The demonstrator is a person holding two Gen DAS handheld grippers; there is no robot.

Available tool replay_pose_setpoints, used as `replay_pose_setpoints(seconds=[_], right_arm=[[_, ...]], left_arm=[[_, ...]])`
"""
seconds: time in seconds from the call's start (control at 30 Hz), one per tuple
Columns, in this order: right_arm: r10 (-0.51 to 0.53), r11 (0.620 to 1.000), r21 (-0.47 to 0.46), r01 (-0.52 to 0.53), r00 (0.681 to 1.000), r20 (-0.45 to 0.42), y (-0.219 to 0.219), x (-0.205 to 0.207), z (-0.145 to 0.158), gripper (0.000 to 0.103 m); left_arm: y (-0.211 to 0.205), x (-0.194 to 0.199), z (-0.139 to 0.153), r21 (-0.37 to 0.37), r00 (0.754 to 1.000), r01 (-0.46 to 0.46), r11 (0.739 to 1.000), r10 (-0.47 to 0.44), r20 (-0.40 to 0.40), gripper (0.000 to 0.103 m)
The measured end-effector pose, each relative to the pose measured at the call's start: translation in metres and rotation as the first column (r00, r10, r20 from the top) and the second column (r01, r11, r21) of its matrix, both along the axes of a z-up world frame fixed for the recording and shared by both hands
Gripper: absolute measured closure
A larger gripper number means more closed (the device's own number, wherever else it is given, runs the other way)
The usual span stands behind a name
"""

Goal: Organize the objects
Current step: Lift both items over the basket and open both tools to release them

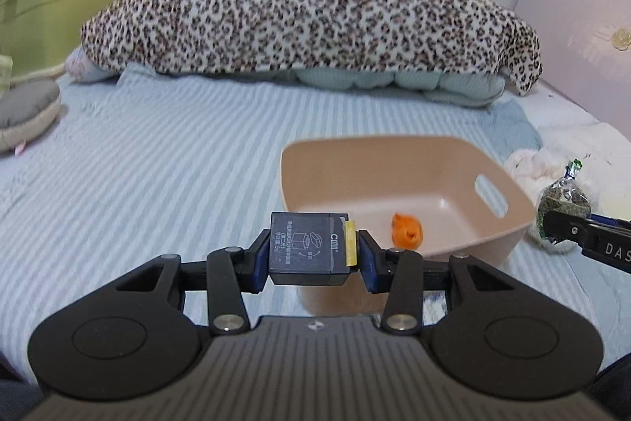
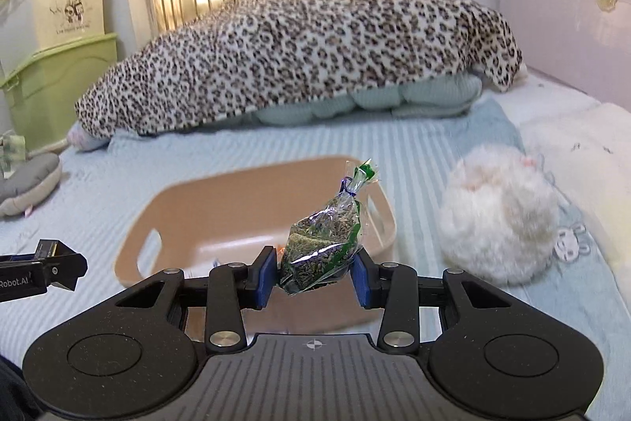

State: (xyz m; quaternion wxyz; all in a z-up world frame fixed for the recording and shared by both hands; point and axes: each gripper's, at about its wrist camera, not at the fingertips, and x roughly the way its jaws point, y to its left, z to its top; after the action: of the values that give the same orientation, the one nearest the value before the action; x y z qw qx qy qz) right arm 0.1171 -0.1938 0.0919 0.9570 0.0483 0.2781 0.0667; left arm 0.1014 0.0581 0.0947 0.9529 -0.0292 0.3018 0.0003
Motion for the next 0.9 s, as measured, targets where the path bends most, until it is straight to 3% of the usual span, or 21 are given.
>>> replay_pose_setpoints(seconds=[0.27,0.57,0.9], right_arm=[[0.045,0.998,-0.039,-0.043,0.997,0.059,0.017,0.022,0.026,0.065],[0.084,0.989,-0.125,-0.077,0.995,0.048,0.048,0.053,0.024,0.065],[0.076,0.987,-0.134,-0.087,0.993,-0.091,0.051,0.090,-0.021,0.065]], left_arm=[[-0.017,0.023,0.021,0.054,0.996,0.020,0.998,-0.024,0.085,0.057],[-0.047,0.063,0.008,0.133,0.994,0.035,0.990,-0.048,0.094,0.057],[-0.066,0.113,-0.052,0.178,0.997,0.051,0.983,-0.040,-0.064,0.057]])
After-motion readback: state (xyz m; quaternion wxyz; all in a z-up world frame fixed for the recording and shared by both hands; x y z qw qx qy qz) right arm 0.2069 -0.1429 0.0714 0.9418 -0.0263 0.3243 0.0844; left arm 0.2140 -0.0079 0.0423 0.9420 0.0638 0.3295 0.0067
